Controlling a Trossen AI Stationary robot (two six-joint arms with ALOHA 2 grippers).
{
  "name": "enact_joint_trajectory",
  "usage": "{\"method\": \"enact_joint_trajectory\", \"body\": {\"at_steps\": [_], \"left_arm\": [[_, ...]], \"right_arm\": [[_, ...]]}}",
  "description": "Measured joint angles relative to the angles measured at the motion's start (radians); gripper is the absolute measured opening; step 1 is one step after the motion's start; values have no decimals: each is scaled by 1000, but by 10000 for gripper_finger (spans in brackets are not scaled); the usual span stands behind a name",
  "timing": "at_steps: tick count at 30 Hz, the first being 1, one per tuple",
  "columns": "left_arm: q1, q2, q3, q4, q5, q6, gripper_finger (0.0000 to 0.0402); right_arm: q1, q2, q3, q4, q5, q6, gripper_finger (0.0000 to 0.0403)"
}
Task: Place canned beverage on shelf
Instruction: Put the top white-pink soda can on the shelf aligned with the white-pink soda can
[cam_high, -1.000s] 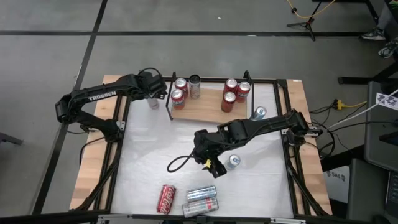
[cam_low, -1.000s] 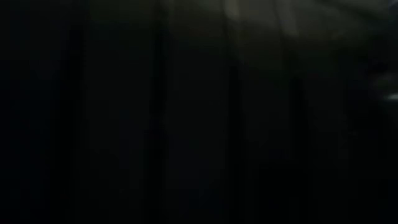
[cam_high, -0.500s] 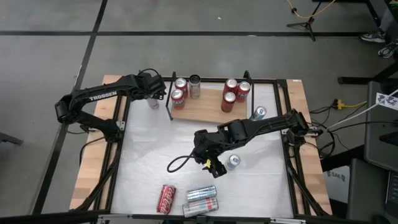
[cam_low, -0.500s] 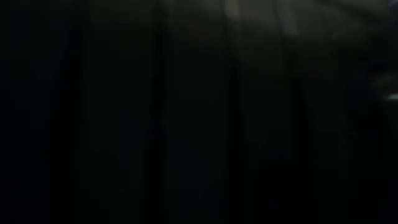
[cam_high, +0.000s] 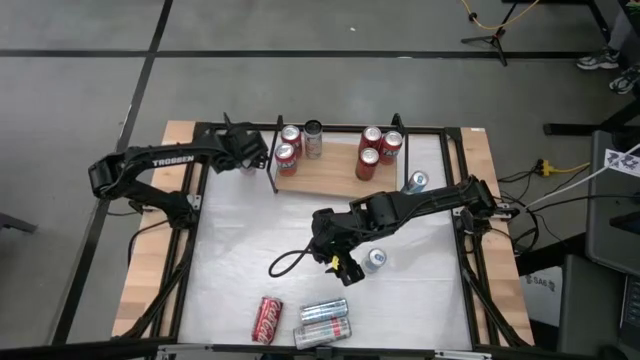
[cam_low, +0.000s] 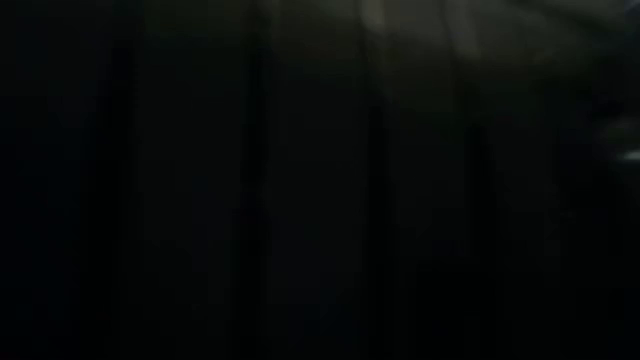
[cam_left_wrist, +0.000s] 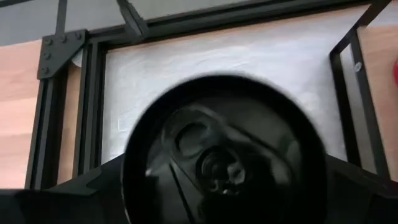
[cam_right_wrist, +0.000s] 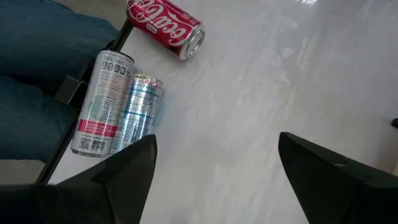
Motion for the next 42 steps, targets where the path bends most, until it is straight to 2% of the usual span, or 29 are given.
{"method": "enact_joint_trajectory", "body": {"at_steps": [7, 12, 19, 26, 34, 42], "left_arm": [[-2, 0, -20, 3, 0, 0, 344], [-2, 0, -20, 4, 1, 35, 305], [-5, -4, -19, 5, 18, 106, 245], [-59, -33, -20, -14, 37, 135, 237], [-139, -176, -21, -72, 57, 134, 237], [-248, -361, -21, -217, 65, 62, 237]], "right_arm": [[0, 0, 0, 0, 0, -2, 326], [0, -1, 0, -18, 0, -28, 326], [0, -18, 0, -150, -2, -104, 326], [1, -29, -84, -179, -3, -106, 326], [1, -101, -210, -114, -4, -97, 326], [1, -120, -219, -83, -4, -80, 326]]}}
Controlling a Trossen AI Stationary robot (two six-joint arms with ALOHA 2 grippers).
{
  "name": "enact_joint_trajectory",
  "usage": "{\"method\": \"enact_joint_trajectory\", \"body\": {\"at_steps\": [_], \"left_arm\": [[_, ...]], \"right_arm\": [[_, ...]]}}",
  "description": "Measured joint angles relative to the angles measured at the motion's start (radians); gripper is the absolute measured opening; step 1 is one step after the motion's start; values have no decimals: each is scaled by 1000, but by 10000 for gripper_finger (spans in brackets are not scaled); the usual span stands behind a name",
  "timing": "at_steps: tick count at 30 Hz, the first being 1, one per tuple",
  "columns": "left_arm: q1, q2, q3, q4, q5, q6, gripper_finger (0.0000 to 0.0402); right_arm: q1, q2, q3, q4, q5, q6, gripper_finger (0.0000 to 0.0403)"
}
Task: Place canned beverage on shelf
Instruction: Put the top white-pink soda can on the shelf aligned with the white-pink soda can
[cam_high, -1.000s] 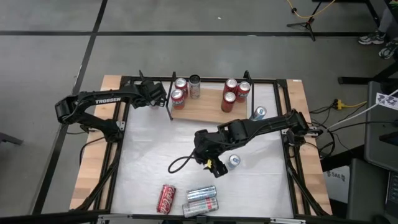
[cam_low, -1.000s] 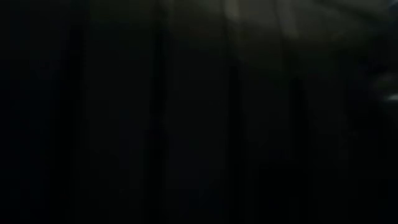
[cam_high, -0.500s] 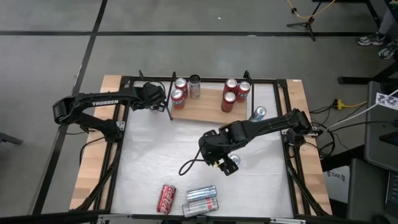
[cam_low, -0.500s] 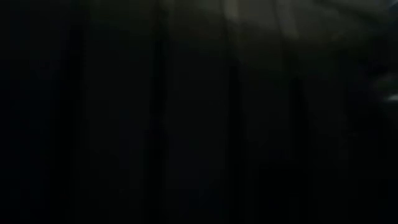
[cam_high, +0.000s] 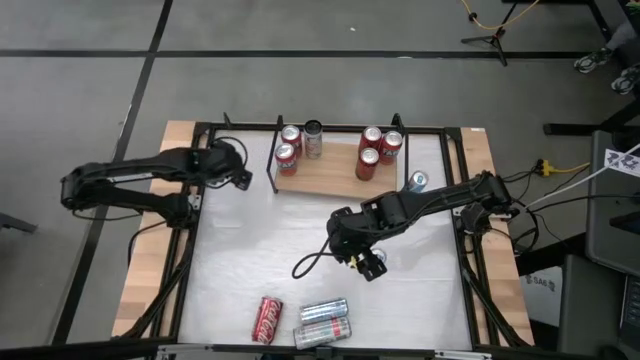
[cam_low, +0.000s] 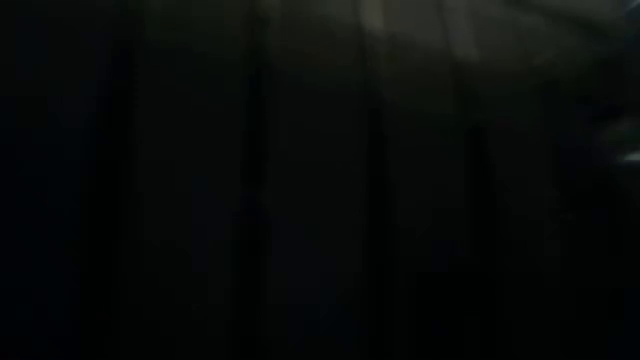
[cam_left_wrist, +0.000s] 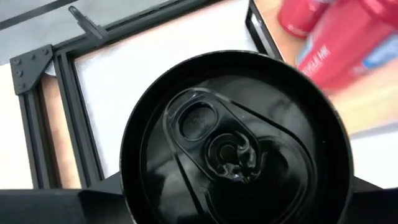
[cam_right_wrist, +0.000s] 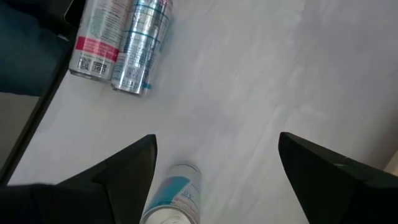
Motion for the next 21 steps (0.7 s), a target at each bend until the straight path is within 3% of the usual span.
{"method": "enact_joint_trajectory", "body": {"at_steps": [5, 10, 14, 21], "left_arm": [[-81, -68, 0, -88, 40, -45, 238], [-207, -83, 0, -60, 132, -44, 238], [-352, -62, 0, 52, 154, -27, 239], [-587, 25, 2, 325, 149, 130, 239]], "right_arm": [[0, 0, 0, 8, 0, 2, 326], [0, 0, 0, 10, 0, 4, 326], [-1, 5, 0, 11, 2, 4, 326], [-1, 6, 0, 33, 18, 4, 326]]}}
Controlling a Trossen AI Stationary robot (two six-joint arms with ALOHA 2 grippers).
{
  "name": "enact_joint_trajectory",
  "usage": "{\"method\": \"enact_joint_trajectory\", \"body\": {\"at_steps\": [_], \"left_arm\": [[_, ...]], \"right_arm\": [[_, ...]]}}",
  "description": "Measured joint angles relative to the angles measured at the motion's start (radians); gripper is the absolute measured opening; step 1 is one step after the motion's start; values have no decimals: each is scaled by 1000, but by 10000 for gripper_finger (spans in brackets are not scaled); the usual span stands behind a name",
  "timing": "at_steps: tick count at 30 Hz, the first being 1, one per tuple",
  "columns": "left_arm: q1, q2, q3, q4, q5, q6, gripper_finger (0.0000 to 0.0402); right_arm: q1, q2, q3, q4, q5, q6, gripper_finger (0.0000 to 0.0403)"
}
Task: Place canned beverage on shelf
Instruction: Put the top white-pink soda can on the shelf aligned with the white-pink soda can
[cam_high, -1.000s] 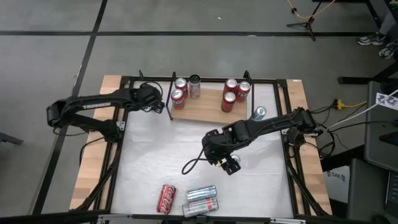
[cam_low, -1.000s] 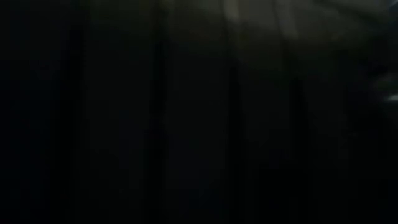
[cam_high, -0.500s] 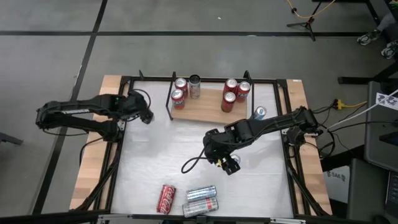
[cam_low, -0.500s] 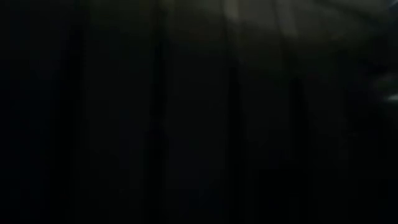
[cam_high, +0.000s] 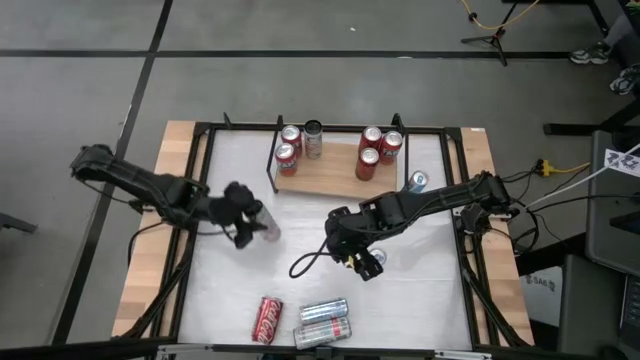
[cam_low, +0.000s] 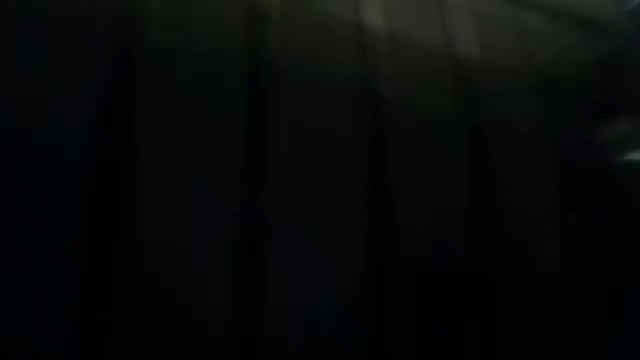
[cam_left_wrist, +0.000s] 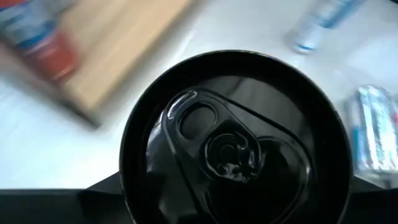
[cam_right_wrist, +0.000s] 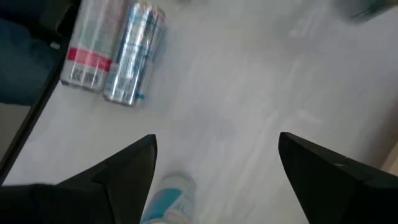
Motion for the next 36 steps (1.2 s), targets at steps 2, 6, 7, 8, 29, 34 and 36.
{"method": "enact_joint_trajectory", "body": {"at_steps": [2, 6, 7, 8, 29, 34, 36], "left_arm": [[-48, 48, 0, 56, -10, 49, 239], [-110, 170, 0, 114, 3, 143, 239], [-120, 199, 0, 127, 13, 158, 239], [-129, 228, 0, 140, 20, 172, 239], [-142, 401, 0, 221, 44, 304, 288], [-142, 402, -1, 221, 43, 303, 291], [-142, 402, -1, 222, 44, 303, 291]], "right_arm": [[0, 0, 0, 21, 0, 0, 326], [0, 0, 0, 61, 0, -2, 326], [0, 0, 0, 69, 0, -3, 326], [0, 0, 0, 77, 0, -4, 326], [0, 47, 0, 220, 1, -6, 326], [0, 47, 0, 221, 0, -6, 326], [0, 47, 0, 221, 0, -6, 326]]}}
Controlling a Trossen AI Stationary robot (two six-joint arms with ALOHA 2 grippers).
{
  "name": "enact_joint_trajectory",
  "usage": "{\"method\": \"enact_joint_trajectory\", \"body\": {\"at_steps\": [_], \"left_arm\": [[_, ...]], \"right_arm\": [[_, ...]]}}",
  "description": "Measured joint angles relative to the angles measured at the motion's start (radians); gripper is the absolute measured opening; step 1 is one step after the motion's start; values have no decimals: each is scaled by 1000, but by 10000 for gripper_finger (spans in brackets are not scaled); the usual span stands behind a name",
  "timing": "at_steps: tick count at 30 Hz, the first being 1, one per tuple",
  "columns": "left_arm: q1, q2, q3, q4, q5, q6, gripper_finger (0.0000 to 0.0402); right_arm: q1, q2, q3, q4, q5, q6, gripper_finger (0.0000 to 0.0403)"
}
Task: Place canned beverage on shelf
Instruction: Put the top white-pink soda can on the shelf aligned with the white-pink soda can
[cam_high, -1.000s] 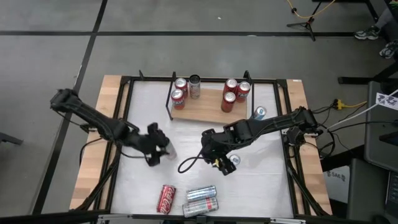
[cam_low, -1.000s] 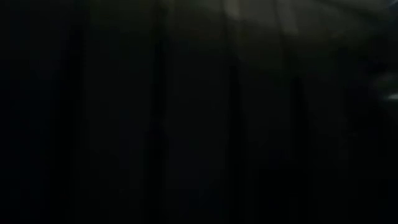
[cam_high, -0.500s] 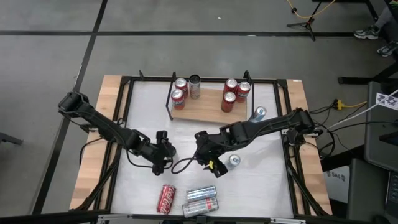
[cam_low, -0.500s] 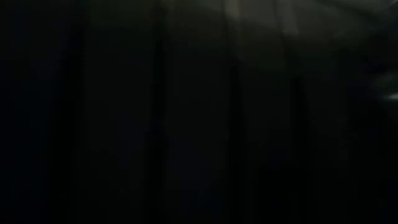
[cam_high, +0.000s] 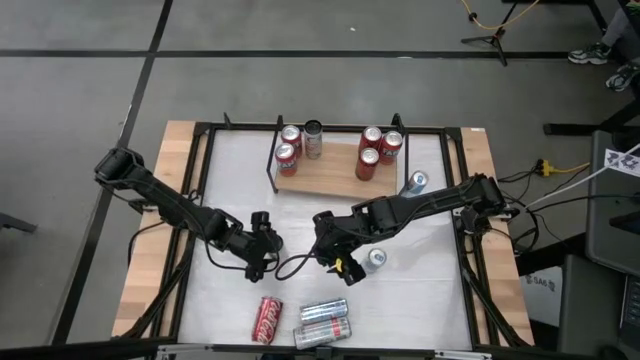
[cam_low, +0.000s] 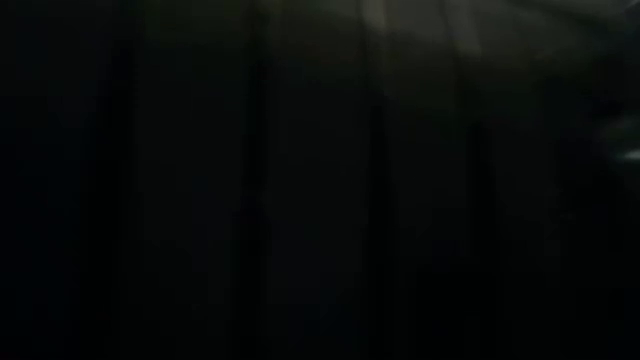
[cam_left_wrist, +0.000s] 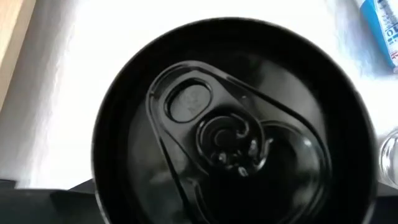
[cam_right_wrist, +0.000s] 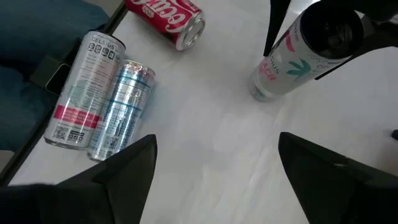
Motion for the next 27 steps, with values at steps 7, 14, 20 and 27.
{"method": "enact_joint_trajectory", "body": {"at_steps": [7, 14, 20, 27], "left_arm": [[0, 0, 0, 3, -2, 0, 292], [0, -1, 0, 5, -3, -5, 316], [0, -1, 0, 5, 2, -5, 341], [0, -17, 0, -11, 4, -1, 344]], "right_arm": [[0, 0, 0, 0, 0, 0, 326], [0, 0, 0, 0, 0, 0, 326], [0, 0, 0, 19, 0, 0, 326], [0, 0, 0, 85, 0, 0, 326]]}}
